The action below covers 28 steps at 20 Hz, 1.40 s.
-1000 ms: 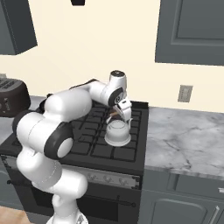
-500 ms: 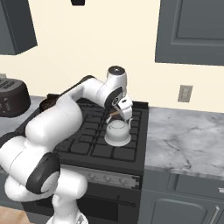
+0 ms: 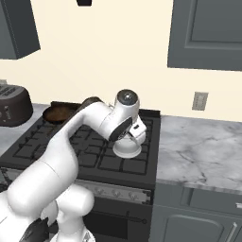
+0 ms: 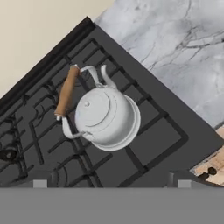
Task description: Pick the kettle from the counter and place it on a stove burner. Then turn the burner on.
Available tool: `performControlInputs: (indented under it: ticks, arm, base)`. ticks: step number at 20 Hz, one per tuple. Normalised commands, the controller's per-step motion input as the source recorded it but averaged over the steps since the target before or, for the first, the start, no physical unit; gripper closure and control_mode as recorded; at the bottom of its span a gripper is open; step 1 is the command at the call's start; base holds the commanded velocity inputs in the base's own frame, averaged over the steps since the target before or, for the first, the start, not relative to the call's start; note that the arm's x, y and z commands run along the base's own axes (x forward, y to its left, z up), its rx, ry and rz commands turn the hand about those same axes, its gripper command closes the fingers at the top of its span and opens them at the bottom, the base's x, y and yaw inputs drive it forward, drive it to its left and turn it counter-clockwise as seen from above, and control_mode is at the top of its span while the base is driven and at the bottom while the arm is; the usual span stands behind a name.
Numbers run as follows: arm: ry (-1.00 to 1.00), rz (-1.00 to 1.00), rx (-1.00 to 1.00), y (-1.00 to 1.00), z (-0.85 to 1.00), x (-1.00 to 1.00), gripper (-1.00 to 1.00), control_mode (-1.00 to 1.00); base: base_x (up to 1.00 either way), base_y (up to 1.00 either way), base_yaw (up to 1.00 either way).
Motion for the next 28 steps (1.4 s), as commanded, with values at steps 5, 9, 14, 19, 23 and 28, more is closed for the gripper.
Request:
performControlInputs:
  ticks: [5,9,14,19,23,28]
  arm:
    - [-0.27,0.20,0.00,-0.20,0.14,-0.82,-1.00,-1.00]
    - [-0.25,0.21,0.00,-0.11,0.00,-0.64,-1.00,-1.00]
    - [-0.27,0.22,-0.01,0.00,-0.01,-0.39,-1.00,-1.00]
    - [-0.28,0.20,-0.03,0.00,0.00,-0.35,-1.00,-1.00]
    - [-0.38,0.16,-0.05,0.00,-0.08,-0.37,-1.00,-1.00]
    - [-0.38,0.10,-0.08,0.00,-0.21,-0.30,-1.00,-1.00]
  base:
    - [0.00,0.00,0.00]
    - [0.00,0.00,0.00]
    - [0.00,0.00,0.00]
    - [0.00,0.00,0.00]
    - [0.00,0.00,0.00]
    - [0.00,0.00,0.00]
